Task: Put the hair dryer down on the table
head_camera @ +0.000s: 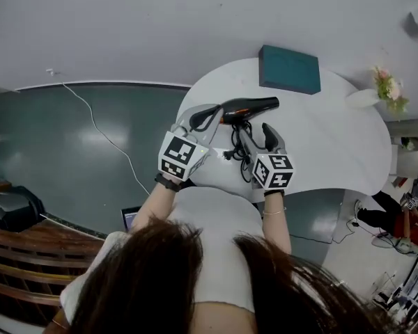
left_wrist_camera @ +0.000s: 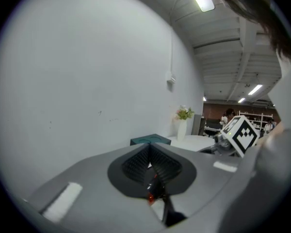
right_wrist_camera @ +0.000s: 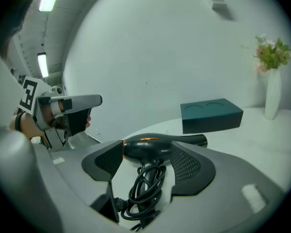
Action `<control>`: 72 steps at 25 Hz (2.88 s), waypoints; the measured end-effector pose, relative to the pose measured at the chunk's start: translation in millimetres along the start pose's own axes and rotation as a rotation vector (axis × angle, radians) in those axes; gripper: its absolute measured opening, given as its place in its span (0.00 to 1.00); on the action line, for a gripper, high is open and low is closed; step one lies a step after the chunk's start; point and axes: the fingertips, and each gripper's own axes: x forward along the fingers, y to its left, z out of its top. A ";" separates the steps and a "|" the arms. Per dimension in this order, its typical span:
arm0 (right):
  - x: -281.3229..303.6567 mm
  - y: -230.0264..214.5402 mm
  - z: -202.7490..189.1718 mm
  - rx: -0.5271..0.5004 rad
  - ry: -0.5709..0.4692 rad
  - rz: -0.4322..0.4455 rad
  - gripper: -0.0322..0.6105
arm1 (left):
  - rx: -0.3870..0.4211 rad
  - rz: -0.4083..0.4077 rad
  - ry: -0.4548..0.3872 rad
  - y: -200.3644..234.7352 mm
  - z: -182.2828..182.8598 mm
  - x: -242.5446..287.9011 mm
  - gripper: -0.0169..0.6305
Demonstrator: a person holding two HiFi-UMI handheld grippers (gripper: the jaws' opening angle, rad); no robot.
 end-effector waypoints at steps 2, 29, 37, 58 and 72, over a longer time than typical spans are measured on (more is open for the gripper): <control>-8.6 -0.7 19.5 -0.012 -0.050 -0.003 0.49 | 0.012 -0.001 -0.010 -0.9 9.5 0.2 0.12; -104.5 3.0 160.6 -0.123 -0.418 -0.005 0.24 | 0.061 -0.105 -0.145 -25.3 98.4 5.4 0.12; -108.9 1.0 160.2 -0.100 -0.446 -0.041 0.10 | 0.057 -0.115 -0.135 -24.6 94.0 1.3 0.12; -118.8 -4.6 150.7 -0.097 -0.452 -0.101 0.05 | 0.038 -0.116 -0.136 -23.1 87.3 -3.3 0.12; -113.6 -1.1 151.1 -0.089 -0.443 -0.077 0.05 | 0.039 -0.110 -0.135 -20.5 87.6 -5.3 0.12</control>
